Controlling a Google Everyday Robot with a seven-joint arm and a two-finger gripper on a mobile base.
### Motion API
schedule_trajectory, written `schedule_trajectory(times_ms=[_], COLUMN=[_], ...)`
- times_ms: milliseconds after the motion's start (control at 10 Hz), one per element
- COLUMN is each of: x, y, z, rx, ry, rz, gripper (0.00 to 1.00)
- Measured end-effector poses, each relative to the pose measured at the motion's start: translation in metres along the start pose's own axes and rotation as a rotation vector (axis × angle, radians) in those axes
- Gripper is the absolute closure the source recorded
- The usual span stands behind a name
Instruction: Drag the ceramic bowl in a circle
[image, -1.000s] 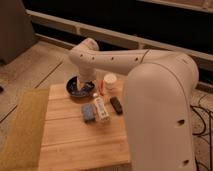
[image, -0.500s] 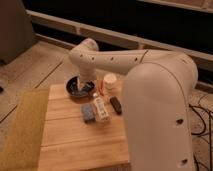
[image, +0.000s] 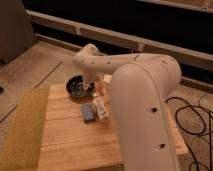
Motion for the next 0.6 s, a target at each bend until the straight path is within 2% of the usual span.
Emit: schedule_trajectory(times_ms=[300, 600], x=[-0.006, -0.004], y=[0.011, 0.010], z=[0.030, 0.060], rx=[-0.048, -0.089], ry=[0.022, 0.070], rz=[-0.007, -0.014], gripper=[0.35, 0.35])
